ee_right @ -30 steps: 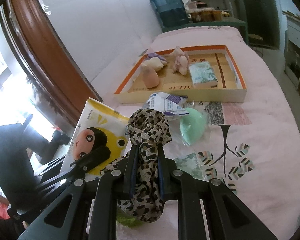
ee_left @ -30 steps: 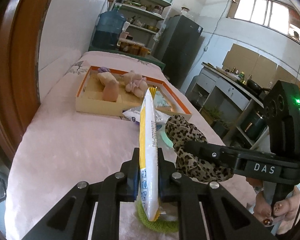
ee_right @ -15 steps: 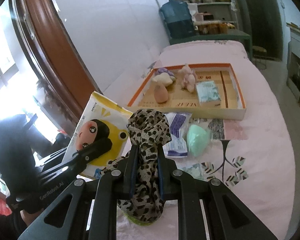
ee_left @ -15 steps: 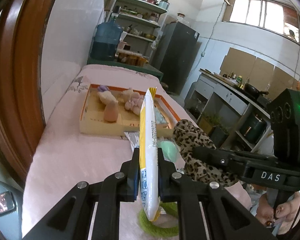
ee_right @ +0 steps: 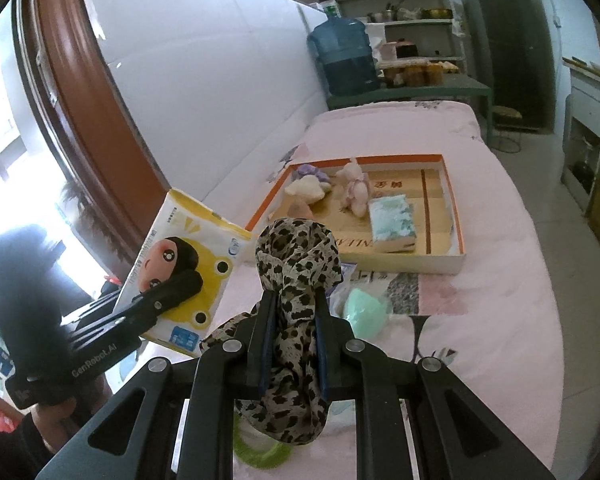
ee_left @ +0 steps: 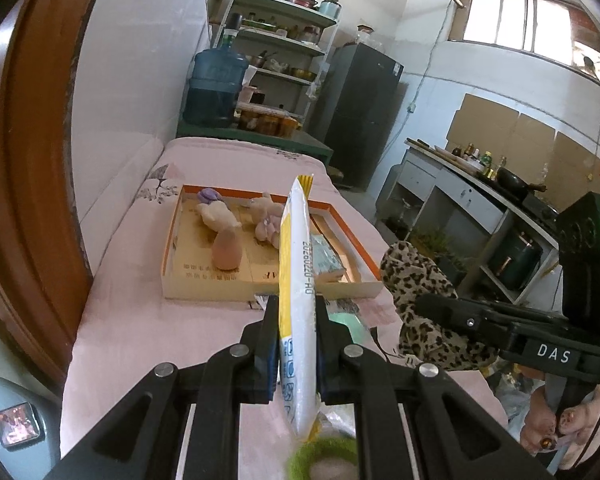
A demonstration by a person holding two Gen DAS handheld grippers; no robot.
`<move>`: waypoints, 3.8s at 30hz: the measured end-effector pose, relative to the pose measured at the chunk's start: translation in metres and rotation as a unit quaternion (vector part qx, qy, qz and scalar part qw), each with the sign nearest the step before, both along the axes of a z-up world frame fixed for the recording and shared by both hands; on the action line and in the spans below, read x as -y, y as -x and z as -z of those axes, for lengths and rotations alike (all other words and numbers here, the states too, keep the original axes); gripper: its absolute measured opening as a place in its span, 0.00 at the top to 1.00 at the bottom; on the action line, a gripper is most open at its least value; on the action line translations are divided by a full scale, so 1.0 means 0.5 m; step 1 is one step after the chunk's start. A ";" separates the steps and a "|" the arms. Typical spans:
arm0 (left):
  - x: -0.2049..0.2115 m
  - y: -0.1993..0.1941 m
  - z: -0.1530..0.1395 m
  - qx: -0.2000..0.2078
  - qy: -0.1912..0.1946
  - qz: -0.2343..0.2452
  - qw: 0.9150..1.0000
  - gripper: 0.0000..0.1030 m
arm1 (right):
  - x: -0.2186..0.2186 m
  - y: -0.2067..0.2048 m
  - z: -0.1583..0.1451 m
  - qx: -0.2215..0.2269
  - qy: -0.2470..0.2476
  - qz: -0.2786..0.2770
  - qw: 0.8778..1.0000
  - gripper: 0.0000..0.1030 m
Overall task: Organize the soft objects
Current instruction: 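Carry the scarf and yellow pack up and over the tray, then lower the scarf and yellow pack into the tray and open both grippers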
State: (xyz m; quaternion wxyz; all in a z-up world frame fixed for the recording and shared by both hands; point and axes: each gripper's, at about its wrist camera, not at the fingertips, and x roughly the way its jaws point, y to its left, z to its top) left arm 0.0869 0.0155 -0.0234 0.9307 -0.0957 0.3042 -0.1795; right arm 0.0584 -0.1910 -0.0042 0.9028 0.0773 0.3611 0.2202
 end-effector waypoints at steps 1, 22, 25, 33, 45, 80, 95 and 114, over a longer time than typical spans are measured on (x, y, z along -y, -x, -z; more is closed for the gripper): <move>0.001 -0.007 -0.003 -0.001 -0.001 -0.001 1.000 0.86 | 0.001 -0.004 -0.001 0.000 0.000 0.000 1.000 0.83; 0.035 -0.149 -0.023 -0.009 -0.009 0.017 1.000 0.86 | 0.014 -0.133 -0.012 -0.002 -0.004 0.012 1.000 0.83; 0.036 -0.167 -0.019 -0.010 -0.007 0.016 1.000 0.86 | 0.019 -0.155 -0.010 -0.003 -0.004 0.017 1.000 0.83; 0.039 -0.219 0.002 -0.023 -0.007 0.014 1.000 0.86 | 0.037 -0.210 0.008 -0.014 -0.009 0.032 0.999 0.83; 0.051 -0.301 0.041 -0.051 0.013 0.017 0.998 0.86 | 0.048 -0.302 0.031 -0.022 0.003 0.041 0.999 0.83; 0.072 -0.404 0.142 -0.111 0.037 -0.002 0.993 0.86 | 0.083 -0.508 0.137 -0.067 0.024 0.065 0.995 0.83; 0.066 -0.431 0.168 -0.140 0.052 0.005 0.989 0.71 | 0.085 -0.530 0.178 -0.085 0.027 0.076 0.993 0.74; 0.067 -0.390 0.122 -0.109 0.013 -0.018 0.994 0.48 | 0.099 -0.482 0.142 -0.068 0.015 0.096 0.993 0.42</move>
